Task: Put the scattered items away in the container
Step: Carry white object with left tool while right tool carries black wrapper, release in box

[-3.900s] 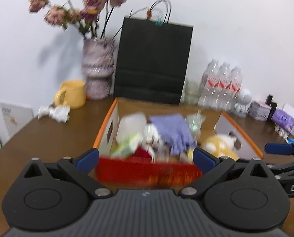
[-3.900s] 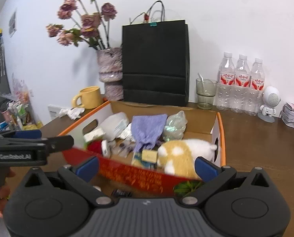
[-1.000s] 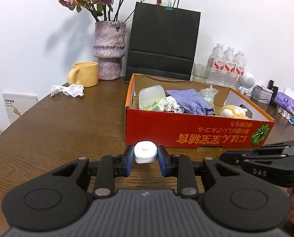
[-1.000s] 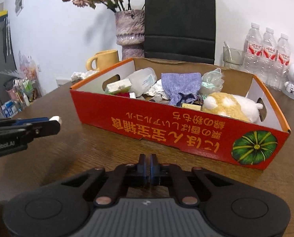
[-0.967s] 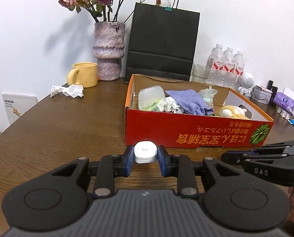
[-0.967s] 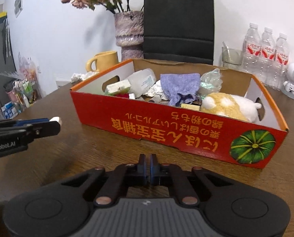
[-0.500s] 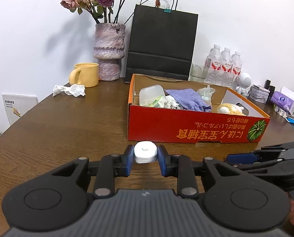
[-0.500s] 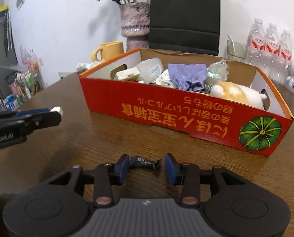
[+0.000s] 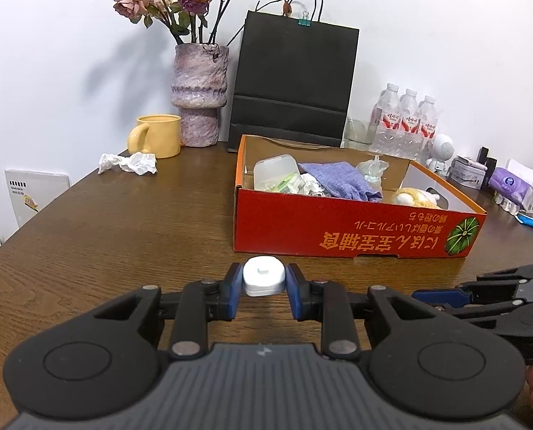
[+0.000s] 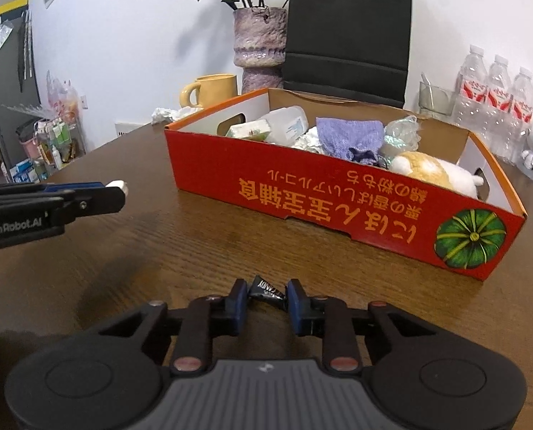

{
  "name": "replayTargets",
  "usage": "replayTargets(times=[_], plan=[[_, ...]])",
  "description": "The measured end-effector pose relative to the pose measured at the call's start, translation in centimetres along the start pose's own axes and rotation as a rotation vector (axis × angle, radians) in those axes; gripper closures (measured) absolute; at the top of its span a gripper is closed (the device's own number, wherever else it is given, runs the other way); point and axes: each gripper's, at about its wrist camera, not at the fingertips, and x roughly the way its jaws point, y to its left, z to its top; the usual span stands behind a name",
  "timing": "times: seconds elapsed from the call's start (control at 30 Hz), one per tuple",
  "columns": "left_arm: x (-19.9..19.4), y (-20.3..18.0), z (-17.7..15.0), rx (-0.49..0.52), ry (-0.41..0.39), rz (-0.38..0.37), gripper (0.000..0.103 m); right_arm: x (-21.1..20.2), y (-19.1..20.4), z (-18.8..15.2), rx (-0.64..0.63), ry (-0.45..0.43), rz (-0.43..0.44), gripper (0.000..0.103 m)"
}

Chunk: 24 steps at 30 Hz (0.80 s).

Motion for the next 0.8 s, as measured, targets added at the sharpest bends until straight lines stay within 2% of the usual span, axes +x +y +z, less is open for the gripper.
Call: replayTargets(times=[0.17, 0.3, 0.4, 0.47, 0.57, 0.7, 0.8], plan=[[-0.4, -0.3, 1.2, -0.005, -0.013, -0.039, 0.076, -2.8, -0.9, 0.9, 0.033, -0.073, 0.006, 0.080], [0.0, -1.6, 4.5, 0.031, -0.074, -0.084, 0.076, -5.6, -3.0, 4.9, 0.048, -0.199, -0.027, 0.080], [1.8, -3.4, 8.0, 0.062, -0.121, -0.113, 0.076, -5.3, -5.1, 8.5, 0.056, -0.242, -0.080, 0.080], [4.2, -4.8, 10.0, 0.072, -0.112, -0.124, 0.076, -3.7, -6.9, 10.5, 0.081, -0.232, -0.110, 0.080], [8.7, -6.6, 11.8, 0.063, -0.063, -0.121, 0.076, 0.4, -10.2, 12.8, 0.159, -0.172, -0.173, 0.080], [13.3, -7.1, 12.0, 0.009, -0.015, -0.108, 0.076, 5.0, -13.3, 13.4, 0.258, -0.120, -0.173, 0.080], [15.7, -7.1, 11.4, 0.004, 0.029, -0.093, 0.076, 7.0, -13.9, 12.9, 0.265, -0.100, -0.173, 0.079]])
